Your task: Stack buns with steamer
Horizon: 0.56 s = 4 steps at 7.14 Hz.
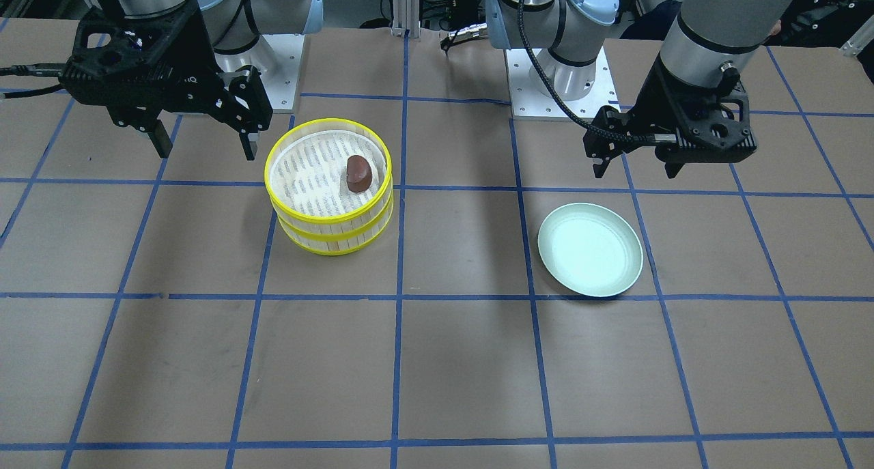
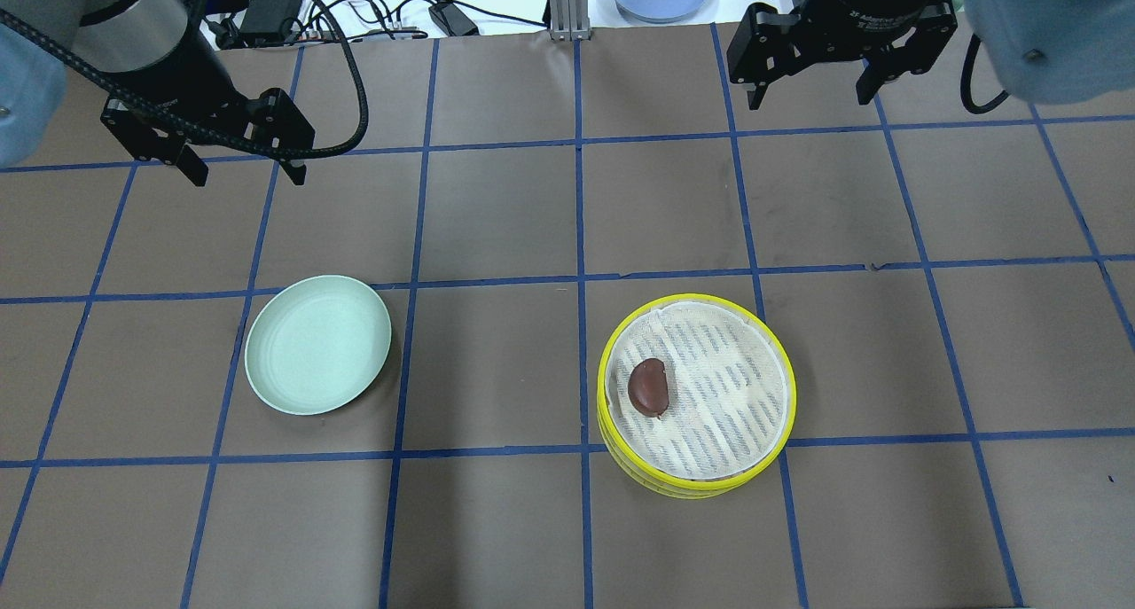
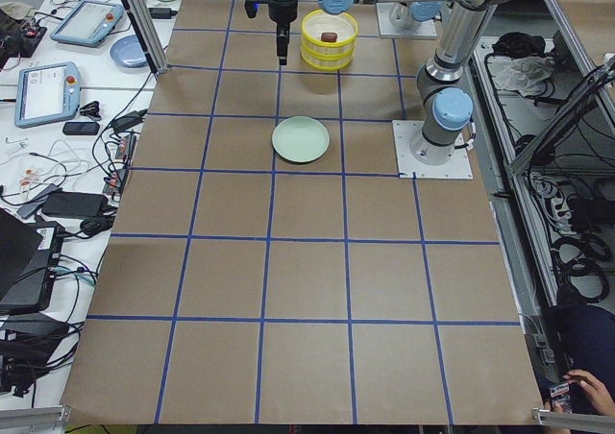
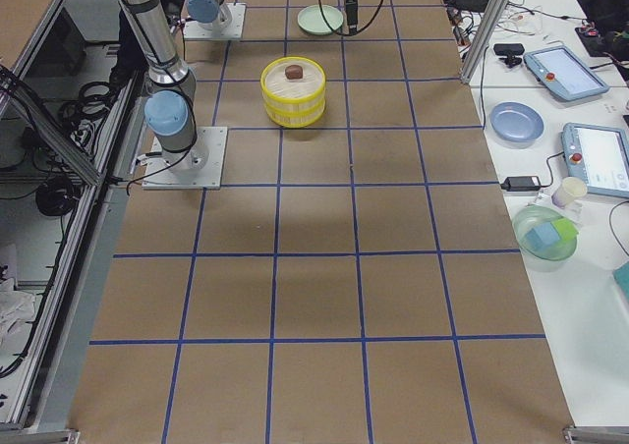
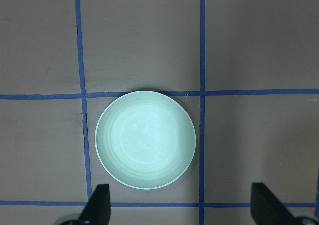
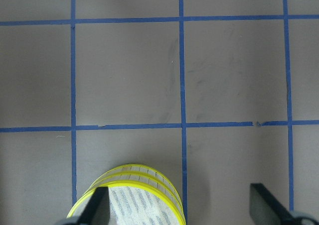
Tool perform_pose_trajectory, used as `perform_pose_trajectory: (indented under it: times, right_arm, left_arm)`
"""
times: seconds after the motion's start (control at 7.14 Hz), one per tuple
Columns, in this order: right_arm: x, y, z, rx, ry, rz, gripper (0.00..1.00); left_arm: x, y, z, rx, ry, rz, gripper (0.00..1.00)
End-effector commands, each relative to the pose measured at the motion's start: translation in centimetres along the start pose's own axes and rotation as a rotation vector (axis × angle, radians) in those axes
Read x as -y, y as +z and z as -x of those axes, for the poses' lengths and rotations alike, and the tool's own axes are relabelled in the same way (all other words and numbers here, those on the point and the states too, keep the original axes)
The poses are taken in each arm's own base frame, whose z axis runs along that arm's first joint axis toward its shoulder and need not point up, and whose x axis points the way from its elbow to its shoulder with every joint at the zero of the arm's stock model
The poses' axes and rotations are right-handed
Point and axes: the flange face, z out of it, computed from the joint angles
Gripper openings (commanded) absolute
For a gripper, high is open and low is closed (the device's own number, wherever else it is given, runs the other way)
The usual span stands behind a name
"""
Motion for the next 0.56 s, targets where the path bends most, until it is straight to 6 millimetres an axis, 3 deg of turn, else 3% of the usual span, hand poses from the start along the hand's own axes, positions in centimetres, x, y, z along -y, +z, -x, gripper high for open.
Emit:
perform_pose_trajectory:
  times: [0.0, 0.42]
  right_arm:
    - [-0.08, 0.21, 0.0, 0.0, 0.002, 0.005, 1.0]
    - [-0.08, 0.23, 0.08, 0.0, -0.001, 0.002, 1.0]
  left_arm:
    - [0.05, -0.09, 0.05, 0.002, -0.001, -0.004, 1.0]
    - [0.08, 0.06, 0.04, 0.001, -0.001, -0.001, 1.0]
